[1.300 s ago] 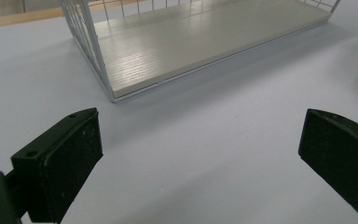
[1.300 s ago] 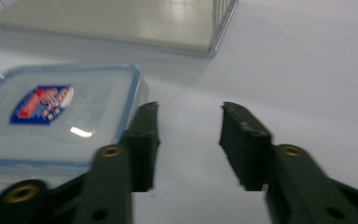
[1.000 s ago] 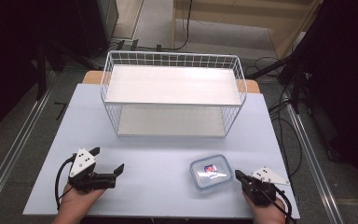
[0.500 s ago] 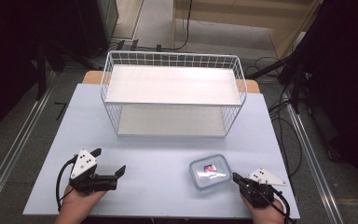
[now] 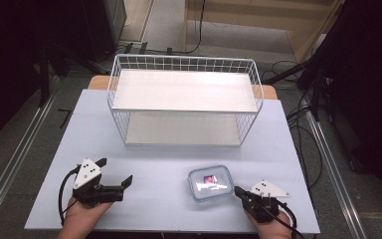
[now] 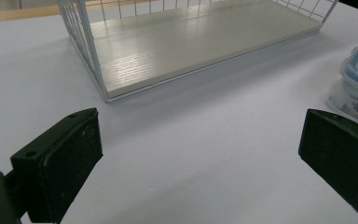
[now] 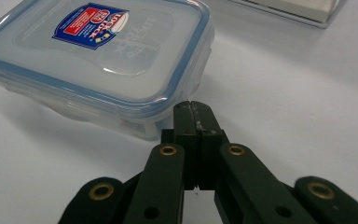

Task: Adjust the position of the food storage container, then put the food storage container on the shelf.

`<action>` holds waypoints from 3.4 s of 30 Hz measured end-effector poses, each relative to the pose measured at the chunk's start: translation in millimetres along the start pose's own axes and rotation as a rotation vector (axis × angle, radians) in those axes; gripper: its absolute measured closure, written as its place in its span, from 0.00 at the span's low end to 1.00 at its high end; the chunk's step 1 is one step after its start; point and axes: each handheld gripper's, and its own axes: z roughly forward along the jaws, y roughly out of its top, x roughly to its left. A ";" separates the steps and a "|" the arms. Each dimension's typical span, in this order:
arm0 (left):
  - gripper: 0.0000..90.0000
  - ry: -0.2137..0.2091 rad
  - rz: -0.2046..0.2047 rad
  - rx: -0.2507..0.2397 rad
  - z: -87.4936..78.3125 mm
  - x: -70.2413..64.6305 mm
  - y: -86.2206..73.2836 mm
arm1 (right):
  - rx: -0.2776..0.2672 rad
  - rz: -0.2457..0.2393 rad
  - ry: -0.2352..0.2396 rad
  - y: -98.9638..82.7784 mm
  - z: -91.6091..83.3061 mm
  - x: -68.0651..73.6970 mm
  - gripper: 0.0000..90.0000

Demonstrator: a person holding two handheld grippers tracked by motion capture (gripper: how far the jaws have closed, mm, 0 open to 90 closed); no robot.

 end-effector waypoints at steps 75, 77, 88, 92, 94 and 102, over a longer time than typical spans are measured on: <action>0.19 -0.316 -0.172 0.122 53.5 -54.1 7.9 | -0.054 0.245 0.218 59.3 49.6 52.3 0.33; 0.19 -0.332 -0.179 0.132 56.2 -54.7 7.1 | -0.049 0.246 0.217 58.9 49.6 52.6 0.33; 0.21 -0.444 -0.289 0.199 70.3 -56.1 -0.5 | 0.002 0.302 0.277 47.2 59.1 46.6 0.27; 0.22 -0.472 -0.334 0.213 73.2 -55.7 -5.2 | 0.008 0.327 0.309 44.7 58.8 43.7 0.27; 0.24 -0.476 -0.338 0.223 74.9 -53.7 -6.4 | 0.014 0.350 0.332 41.8 59.3 41.6 0.27; 0.31 -0.497 -0.385 0.234 76.1 -48.1 -9.0 | 0.023 0.435 0.431 33.4 65.7 33.3 0.31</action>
